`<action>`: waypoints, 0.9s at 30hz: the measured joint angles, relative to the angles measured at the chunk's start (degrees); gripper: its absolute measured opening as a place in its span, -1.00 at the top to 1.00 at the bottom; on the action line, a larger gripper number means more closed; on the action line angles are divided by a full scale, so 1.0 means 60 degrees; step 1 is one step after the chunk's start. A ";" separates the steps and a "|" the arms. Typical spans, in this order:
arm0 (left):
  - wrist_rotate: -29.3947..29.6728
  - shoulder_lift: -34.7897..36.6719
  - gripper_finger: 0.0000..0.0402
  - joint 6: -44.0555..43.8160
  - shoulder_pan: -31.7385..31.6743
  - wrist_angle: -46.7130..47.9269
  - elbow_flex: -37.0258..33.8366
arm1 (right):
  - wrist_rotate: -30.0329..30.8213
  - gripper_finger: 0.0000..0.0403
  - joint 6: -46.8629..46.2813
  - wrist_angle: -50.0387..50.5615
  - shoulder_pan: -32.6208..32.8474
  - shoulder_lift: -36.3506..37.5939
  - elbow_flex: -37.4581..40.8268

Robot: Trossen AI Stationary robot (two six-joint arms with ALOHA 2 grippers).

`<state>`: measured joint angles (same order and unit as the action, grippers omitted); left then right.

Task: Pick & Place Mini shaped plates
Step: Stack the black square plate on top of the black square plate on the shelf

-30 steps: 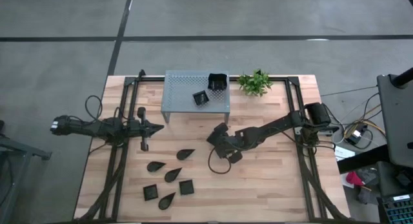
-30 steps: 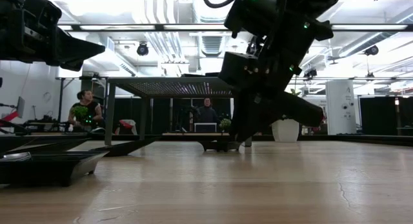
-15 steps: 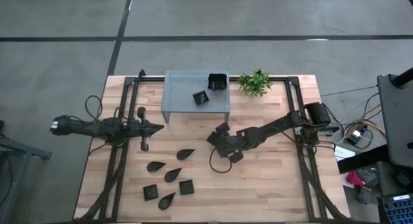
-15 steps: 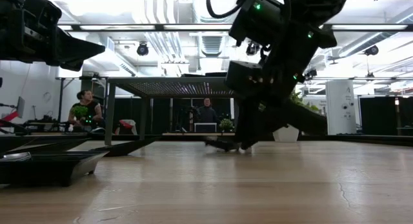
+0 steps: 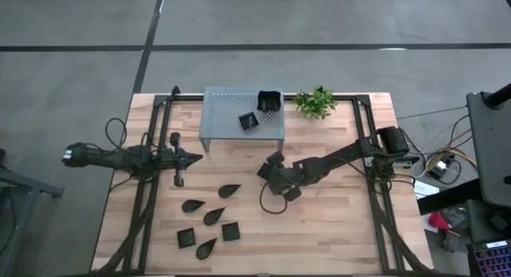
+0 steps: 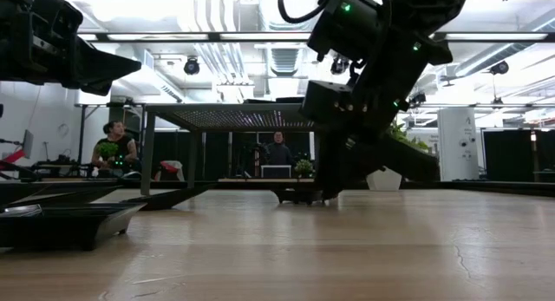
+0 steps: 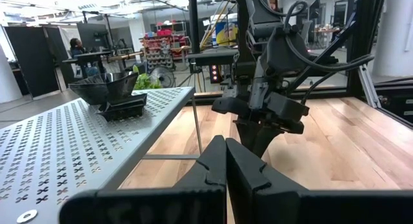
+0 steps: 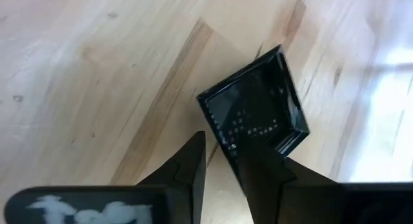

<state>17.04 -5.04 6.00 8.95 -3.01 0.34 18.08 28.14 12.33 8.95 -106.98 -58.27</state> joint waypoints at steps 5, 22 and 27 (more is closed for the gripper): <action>-0.0002 0.0002 1.00 0.0000 -0.0004 0.0000 0.0000 | 0.0012 0.53 0.0204 -0.0280 0.0000 0.0000 -0.0013; 0.0000 0.0003 1.00 0.0000 0.0000 0.0000 0.0000 | -0.0017 0.56 0.0188 -0.0334 -0.0115 0.0000 0.0001; -0.0001 0.0003 1.00 0.0000 -0.0002 0.0000 0.0000 | -0.0061 0.62 0.0310 -0.0338 -0.0146 0.0000 0.0071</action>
<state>17.03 -5.02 6.00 8.94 -3.01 0.34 17.71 30.00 10.31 8.08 -106.98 -57.84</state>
